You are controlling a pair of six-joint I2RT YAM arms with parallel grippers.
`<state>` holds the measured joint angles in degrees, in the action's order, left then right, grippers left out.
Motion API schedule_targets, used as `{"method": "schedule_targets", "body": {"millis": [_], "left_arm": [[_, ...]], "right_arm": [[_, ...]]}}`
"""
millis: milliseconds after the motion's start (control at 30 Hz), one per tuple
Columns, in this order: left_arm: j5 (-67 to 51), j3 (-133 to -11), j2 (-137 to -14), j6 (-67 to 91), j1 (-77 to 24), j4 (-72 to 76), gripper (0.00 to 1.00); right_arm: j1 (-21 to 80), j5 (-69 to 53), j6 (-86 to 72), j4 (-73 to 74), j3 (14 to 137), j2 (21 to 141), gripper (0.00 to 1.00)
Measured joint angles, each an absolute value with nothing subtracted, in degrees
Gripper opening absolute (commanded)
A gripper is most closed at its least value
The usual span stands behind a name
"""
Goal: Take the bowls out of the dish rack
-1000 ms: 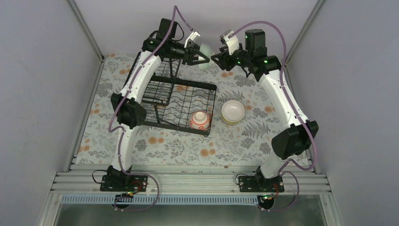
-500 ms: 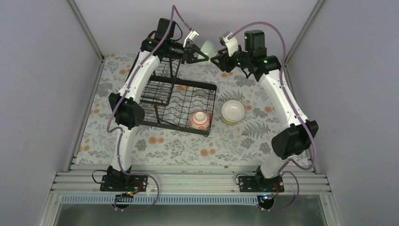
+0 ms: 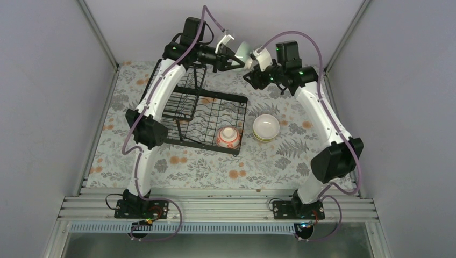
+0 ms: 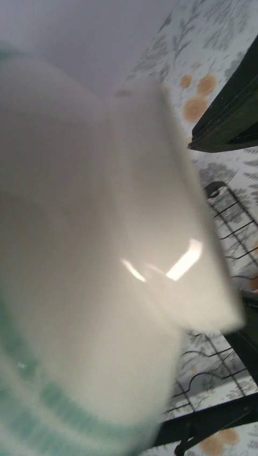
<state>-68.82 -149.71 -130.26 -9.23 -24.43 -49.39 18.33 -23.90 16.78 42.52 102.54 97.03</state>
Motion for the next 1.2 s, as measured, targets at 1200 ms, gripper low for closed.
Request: {"method": "schedule_targets", "body": {"millis": [1200], "left_arm": [[-16.9, -140.2, -132.5, -24.8, -51.7, -56.2, 0.02]], "right_arm": [[0.5, 13.4, 15.4, 48.8, 83.4, 64.4, 0.88]]}}
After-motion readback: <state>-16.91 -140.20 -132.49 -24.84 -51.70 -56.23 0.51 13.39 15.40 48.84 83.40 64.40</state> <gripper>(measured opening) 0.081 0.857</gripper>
